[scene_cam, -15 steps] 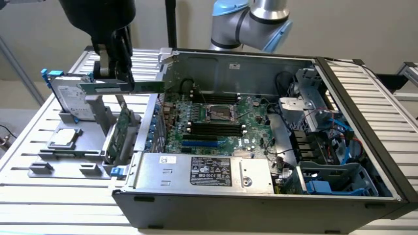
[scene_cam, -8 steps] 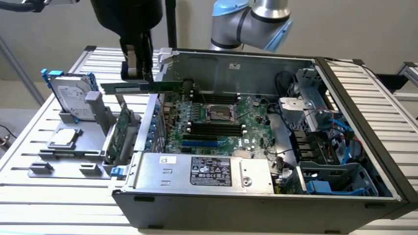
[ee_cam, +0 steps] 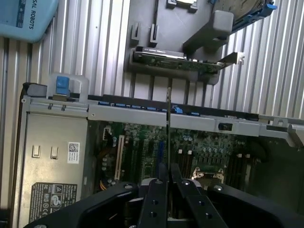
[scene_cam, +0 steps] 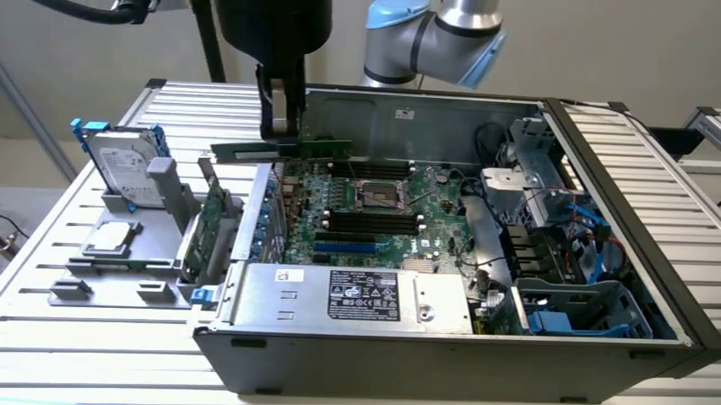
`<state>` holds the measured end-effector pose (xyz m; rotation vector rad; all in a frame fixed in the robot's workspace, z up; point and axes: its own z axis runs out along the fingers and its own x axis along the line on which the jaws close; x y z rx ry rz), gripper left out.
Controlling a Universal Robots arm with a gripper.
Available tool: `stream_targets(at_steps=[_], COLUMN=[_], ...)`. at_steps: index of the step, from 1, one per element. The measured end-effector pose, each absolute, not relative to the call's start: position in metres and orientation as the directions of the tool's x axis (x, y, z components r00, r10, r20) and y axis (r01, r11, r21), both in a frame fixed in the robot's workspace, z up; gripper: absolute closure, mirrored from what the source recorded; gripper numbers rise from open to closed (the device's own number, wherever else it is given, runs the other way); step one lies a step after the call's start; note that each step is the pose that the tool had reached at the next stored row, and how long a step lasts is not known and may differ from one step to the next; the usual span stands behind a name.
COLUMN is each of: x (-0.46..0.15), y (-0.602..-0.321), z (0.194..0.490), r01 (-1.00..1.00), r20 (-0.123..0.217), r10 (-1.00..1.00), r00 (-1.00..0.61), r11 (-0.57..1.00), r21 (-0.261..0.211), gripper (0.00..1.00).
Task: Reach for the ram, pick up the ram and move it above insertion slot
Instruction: 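Pick up the ram and move it above insertion slot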
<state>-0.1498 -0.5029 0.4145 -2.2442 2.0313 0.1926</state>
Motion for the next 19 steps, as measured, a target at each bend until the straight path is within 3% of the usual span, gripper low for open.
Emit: stream_targets(at_steps=[19], x=[-0.119], y=[-0.457], z=[0.413], r01=[-0.995], r20=[-0.122], r10=[-0.988], r00=[0.097], r11=[-0.099], r21=[0.011], gripper=[0.87])
